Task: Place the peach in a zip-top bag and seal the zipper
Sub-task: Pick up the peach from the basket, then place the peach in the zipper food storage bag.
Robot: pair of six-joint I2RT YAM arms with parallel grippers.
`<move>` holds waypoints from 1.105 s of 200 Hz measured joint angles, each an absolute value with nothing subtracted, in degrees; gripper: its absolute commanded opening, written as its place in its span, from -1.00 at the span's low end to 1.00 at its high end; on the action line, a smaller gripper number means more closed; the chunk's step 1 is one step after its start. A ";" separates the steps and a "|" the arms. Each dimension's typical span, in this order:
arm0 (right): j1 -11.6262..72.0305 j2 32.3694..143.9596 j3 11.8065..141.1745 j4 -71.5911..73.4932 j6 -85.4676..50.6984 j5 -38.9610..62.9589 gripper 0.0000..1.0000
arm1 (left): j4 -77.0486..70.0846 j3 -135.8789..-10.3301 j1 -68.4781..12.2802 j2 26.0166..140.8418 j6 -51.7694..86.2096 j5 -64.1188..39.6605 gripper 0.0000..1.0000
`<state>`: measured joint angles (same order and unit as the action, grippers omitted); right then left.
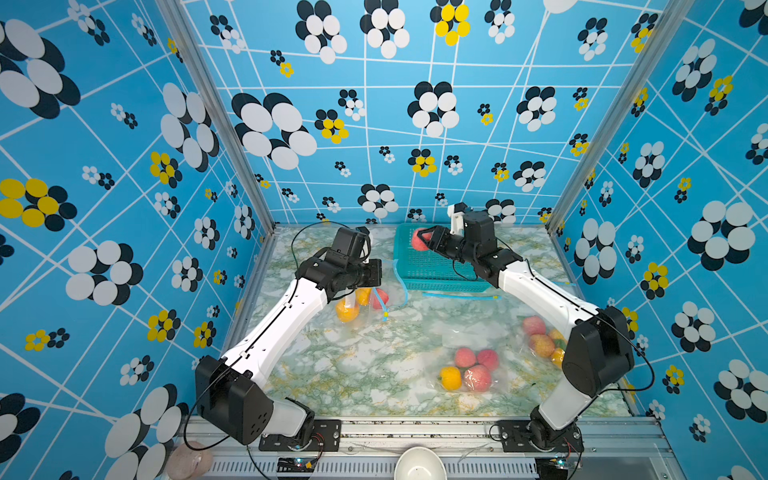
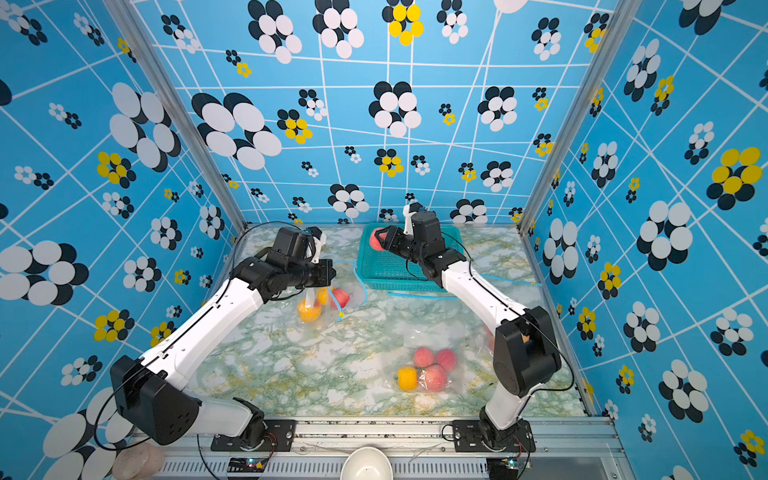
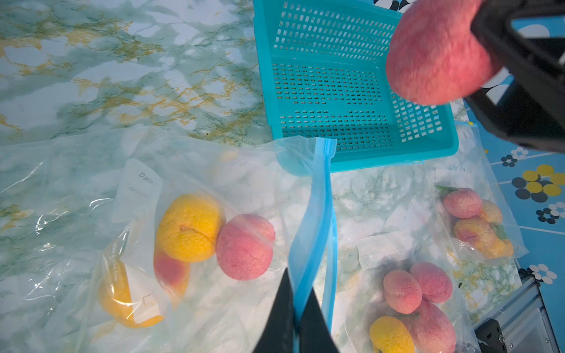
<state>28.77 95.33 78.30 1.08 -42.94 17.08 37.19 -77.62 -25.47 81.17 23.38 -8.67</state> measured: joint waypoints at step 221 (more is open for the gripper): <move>43.77 95.66 80.60 -5.32 -36.49 13.61 0.41 | 36.40 -78.17 -24.71 75.48 26.37 -7.68 -0.85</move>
<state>43.77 95.66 80.60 -5.32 -36.49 13.61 36.40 -78.17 -24.71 75.48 26.37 -7.68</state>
